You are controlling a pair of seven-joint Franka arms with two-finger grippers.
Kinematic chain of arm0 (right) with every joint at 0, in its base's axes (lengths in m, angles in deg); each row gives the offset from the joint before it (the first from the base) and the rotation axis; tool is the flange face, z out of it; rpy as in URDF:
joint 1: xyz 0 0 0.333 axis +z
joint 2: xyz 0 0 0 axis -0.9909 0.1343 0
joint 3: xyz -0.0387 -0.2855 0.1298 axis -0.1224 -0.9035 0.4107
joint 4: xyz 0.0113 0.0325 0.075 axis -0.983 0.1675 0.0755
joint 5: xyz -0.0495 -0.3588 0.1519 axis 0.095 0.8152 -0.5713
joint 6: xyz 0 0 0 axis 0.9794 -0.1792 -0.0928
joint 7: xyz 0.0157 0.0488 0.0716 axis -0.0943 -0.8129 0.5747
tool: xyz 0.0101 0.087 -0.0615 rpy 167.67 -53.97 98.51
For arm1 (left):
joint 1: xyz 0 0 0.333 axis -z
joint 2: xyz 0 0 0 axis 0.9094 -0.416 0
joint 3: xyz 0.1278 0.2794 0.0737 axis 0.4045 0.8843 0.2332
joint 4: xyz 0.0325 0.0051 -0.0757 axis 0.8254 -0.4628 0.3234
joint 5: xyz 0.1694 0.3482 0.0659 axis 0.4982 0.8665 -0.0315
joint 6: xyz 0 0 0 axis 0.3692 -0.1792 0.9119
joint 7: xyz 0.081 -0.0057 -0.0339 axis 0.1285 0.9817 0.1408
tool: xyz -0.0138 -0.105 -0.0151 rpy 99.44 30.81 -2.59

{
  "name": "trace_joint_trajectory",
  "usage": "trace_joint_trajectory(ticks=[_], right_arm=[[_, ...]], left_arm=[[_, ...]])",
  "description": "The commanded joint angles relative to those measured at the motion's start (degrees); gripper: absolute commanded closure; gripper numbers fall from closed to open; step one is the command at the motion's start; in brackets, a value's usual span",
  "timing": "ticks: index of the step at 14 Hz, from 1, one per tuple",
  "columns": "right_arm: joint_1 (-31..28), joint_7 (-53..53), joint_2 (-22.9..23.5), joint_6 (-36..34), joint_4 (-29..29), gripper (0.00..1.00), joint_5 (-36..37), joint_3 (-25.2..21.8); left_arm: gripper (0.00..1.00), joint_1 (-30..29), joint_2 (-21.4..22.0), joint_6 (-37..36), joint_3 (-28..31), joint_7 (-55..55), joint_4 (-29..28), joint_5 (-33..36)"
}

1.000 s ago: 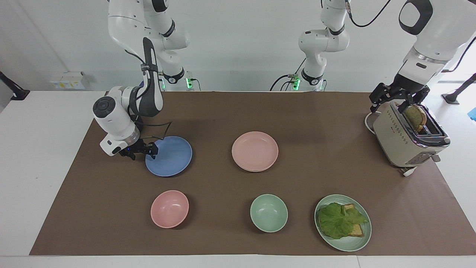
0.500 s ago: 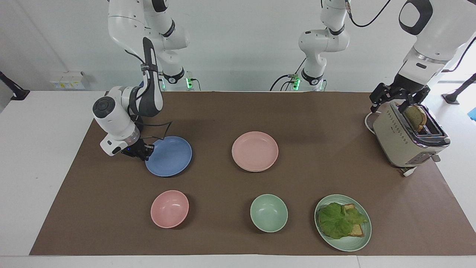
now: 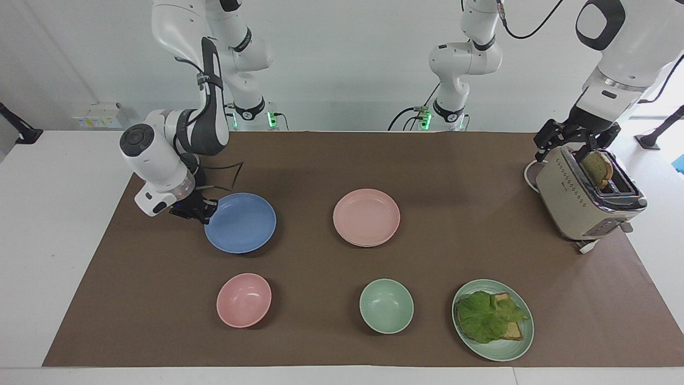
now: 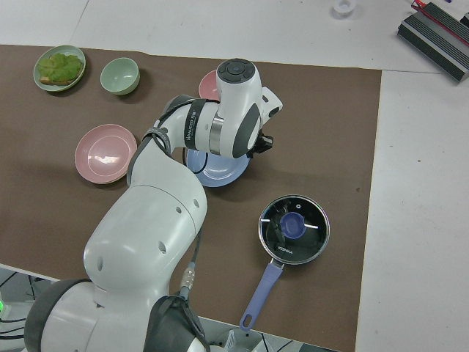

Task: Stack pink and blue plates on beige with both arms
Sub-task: 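Carry the blue plate with the right gripper onto the pink plate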

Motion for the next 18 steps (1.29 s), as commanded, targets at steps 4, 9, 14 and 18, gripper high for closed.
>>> trace_joint_trajectory(ticks=[4,9,14,18], right_arm=[[-0.1,1.4,-6.2,-12.6,-6.9,1.00,-5.9,1.7],[0.7,-7.3,-6.9,-22.1,-13.6,1.00,-5.9,3.2],[10.2,-21.0,-5.8,-19.5,-12.9,1.00,-6.9,4.8],[16.2,-25.7,-3.6,-15.8,-10.6,1.00,-9.9,4.8]], left_arm=[[0.00,-0.4,0.9,-0.9,-0.3,-0.2,-0.4,1.0],[0.00,-0.4,0.9,-0.9,-0.3,-0.1,-0.4,1.0],[0.00,-0.4,0.9,-0.9,-0.3,-0.1,-0.4,1.0],[0.00,-0.4,0.9,-0.9,-0.3,-0.1,-0.4,1.0]])
